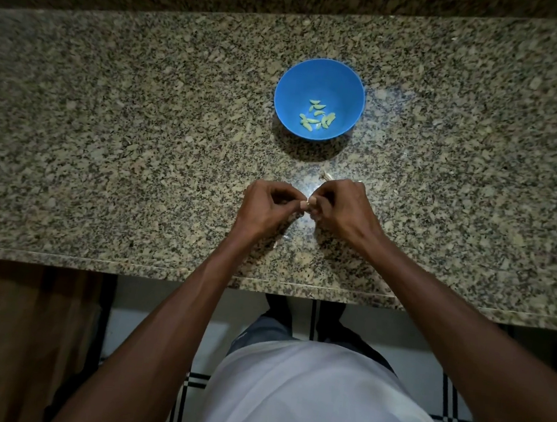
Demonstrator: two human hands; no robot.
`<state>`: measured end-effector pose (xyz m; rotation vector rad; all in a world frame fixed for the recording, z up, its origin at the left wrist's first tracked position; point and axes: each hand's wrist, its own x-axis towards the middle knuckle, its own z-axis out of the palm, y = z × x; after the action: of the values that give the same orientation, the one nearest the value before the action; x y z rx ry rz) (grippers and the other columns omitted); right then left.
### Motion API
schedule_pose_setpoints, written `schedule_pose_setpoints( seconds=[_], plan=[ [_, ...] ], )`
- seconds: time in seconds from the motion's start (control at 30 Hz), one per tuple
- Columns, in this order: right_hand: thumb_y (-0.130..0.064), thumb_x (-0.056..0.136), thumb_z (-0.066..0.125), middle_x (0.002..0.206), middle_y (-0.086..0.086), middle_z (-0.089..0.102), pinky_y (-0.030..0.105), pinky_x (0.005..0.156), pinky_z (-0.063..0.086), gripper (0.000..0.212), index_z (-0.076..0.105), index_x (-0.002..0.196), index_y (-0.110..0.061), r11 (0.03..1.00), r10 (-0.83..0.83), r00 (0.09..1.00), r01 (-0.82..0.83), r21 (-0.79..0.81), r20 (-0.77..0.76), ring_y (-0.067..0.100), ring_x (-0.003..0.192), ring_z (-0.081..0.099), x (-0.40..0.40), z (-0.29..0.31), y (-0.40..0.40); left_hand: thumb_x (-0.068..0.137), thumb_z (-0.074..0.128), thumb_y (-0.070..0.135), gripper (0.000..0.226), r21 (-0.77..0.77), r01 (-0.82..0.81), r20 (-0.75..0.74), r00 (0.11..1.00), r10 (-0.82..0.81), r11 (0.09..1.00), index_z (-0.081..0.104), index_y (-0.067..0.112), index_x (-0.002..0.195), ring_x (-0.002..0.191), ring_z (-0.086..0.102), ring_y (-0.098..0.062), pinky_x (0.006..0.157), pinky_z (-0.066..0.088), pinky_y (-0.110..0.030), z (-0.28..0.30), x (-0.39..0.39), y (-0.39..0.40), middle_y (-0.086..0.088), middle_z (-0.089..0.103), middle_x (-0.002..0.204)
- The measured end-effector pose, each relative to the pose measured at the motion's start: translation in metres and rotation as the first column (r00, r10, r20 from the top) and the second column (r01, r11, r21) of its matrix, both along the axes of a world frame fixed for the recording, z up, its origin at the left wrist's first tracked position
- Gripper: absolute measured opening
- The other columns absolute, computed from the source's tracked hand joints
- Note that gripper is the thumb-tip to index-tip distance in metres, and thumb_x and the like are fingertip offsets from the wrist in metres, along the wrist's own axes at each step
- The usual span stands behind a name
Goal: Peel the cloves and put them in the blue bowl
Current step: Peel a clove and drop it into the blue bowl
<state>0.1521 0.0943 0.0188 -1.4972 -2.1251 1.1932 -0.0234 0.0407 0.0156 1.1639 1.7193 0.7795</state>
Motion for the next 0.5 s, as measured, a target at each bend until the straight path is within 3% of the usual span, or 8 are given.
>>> schedule_pose_setpoints(
  seconds=[0.13,0.23,0.37,0.5],
  plan=[
    [-0.012,0.096,0.069,0.074,0.001,0.076,0.035,0.062,0.064,0.012,0.078,0.089,-0.009,0.996,-0.054,0.997,0.050,-0.081,-0.048,0.010,0.063,0.073,0.001,0.005,0.005,0.085,0.084,0.015,0.011,-0.033,0.054,-0.009,0.998,-0.054,0.998,0.080,0.011,0.094,0.077,0.074,-0.007,0.072,0.060,-0.025,0.003,-0.001,0.006,0.002,0.078,0.086],
    [-0.009,0.097,0.070,0.078,0.002,0.077,0.025,0.064,0.063,0.009,0.078,0.092,-0.006,0.986,-0.089,0.992,0.076,-0.146,-0.090,0.006,0.065,0.074,-0.001,0.007,0.005,0.086,0.082,0.009,0.010,-0.064,0.045,0.127,0.991,-0.037,0.997,0.078,0.004,0.093,0.074,0.072,-0.010,0.065,0.054,-0.020,0.004,-0.007,0.005,-0.006,0.078,0.085],
    [0.003,0.095,0.064,0.077,0.004,0.077,0.031,0.068,0.063,0.016,0.077,0.092,-0.004,0.995,0.062,0.994,-0.068,-0.070,-0.086,0.007,0.067,0.073,-0.001,0.006,0.004,0.086,0.077,0.001,0.009,-0.195,0.069,0.260,0.966,-0.017,0.978,0.077,-0.002,0.095,0.080,0.074,-0.018,0.071,0.057,-0.024,0.003,-0.011,0.003,-0.018,0.078,0.091],
    [-0.004,0.098,0.069,0.079,0.006,0.079,0.033,0.071,0.065,0.010,0.078,0.096,-0.005,0.974,-0.031,0.976,-0.018,-0.225,-0.217,0.018,0.073,0.077,0.003,0.001,0.010,0.093,0.071,0.005,0.008,-0.207,0.025,0.310,0.950,0.042,0.978,0.075,0.000,0.098,0.081,0.070,-0.015,0.072,0.055,-0.025,0.000,-0.007,0.002,-0.016,0.076,0.092]
  ],
)
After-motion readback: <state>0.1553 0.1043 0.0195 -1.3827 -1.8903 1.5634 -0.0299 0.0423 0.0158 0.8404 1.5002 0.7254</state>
